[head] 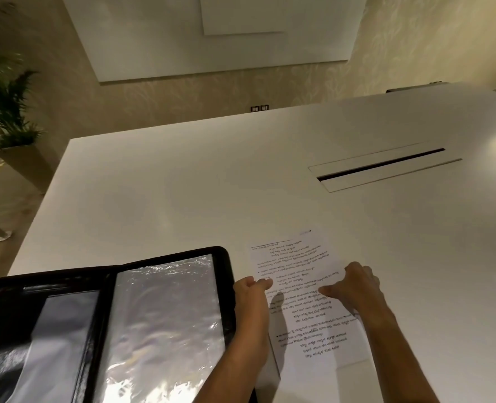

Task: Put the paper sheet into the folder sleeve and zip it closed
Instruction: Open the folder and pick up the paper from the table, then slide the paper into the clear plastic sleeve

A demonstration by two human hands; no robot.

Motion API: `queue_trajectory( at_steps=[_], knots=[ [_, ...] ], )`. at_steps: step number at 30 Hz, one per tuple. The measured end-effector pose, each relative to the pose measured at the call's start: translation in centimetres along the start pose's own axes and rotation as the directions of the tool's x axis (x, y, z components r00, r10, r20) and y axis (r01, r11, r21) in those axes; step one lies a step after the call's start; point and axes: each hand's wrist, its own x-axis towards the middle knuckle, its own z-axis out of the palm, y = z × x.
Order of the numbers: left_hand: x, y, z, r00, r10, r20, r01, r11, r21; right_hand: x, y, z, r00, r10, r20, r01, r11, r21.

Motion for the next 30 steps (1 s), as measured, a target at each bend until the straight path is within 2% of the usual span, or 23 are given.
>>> queue_trajectory(
  at_steps=[4, 11, 17, 22, 26, 30],
  knots=[
    [0.4, -0.3, -0.1, 1.0, 0.019, 0.015, -0.019, 1.0, 0.015, -0.7, -0.1, 0.2, 0.999, -0.036, -0.026, 0.038, 0.998, 0.054],
    [0.7, -0.5, -0.4, 0.999, 0.031, 0.024, -0.031, 0.999, 0.007, -1.1, 0.7, 0.5, 0.996, -0.08, 0.036, 0.061, 0.924, 0.378],
    [0.9, -0.1, -0.4, 0.996, 0.048, 0.08, -0.046, 0.999, -0.025, -2.5, 2.0, -1.9, 0.972, -0.192, 0.132, 0.047, 0.715, 0.698],
    [0.3, 1.7, -1.3, 0.979, 0.064, 0.192, -0.059, 0.998, -0.033, -4.7, 1.8, -4.3, 0.921, -0.352, 0.169, 0.064, 0.562, 0.825],
    [-0.3, 4.6, -3.2, 0.866, 0.26, 0.428, -0.24, 0.966, -0.101, -6.5, 0.0, -5.3, 0.874, -0.474, 0.104, 0.124, 0.425, 0.896],
    [-1.3, 7.4, -5.9, 0.805, 0.428, 0.411, -0.441, 0.895, -0.069, -7.8, -2.8, -4.4, 0.838, -0.545, 0.043, 0.163, 0.324, 0.932]
  ],
)
